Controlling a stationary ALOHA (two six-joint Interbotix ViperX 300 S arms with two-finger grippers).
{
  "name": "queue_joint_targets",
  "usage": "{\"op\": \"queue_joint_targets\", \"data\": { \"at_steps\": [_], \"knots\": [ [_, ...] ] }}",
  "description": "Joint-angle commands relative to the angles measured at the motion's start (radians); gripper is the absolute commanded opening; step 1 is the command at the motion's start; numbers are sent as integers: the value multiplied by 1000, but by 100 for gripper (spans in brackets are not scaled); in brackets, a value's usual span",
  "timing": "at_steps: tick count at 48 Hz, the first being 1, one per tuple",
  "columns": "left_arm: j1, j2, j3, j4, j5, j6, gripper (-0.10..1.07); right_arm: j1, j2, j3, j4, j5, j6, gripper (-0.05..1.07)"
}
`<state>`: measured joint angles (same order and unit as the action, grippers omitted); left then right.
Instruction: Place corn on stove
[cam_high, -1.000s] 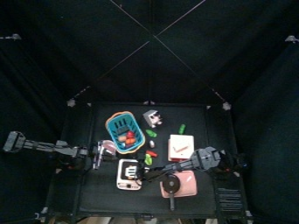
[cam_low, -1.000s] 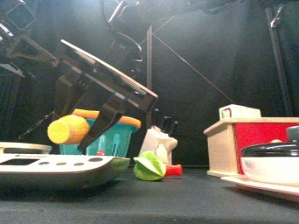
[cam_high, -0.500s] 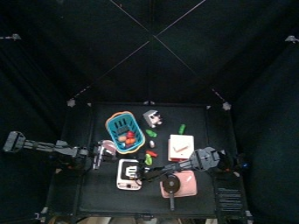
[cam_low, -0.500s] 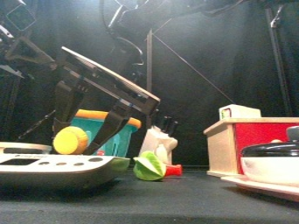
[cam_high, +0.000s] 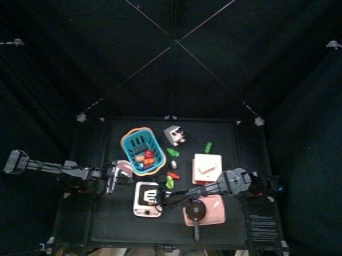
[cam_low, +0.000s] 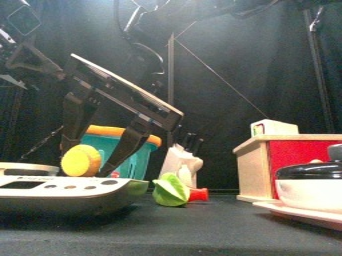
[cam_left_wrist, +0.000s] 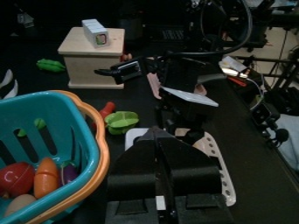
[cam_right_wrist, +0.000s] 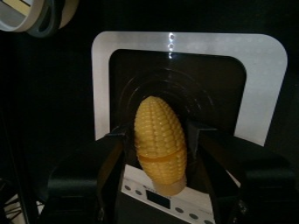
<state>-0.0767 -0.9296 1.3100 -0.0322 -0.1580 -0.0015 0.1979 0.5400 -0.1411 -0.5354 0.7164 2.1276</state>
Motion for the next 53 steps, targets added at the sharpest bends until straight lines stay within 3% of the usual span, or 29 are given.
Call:
{"op": "queue_joint_targets", "data": {
  "at_steps": [1,53],
  "knots": [
    [-2,2,-21,0,-3,0,30,-6,-34,-21,0,5,0,87],
    [-2,2,-21,0,-5,0,30,2,-129,-26,-109,104,-20,87]
  ]
}}
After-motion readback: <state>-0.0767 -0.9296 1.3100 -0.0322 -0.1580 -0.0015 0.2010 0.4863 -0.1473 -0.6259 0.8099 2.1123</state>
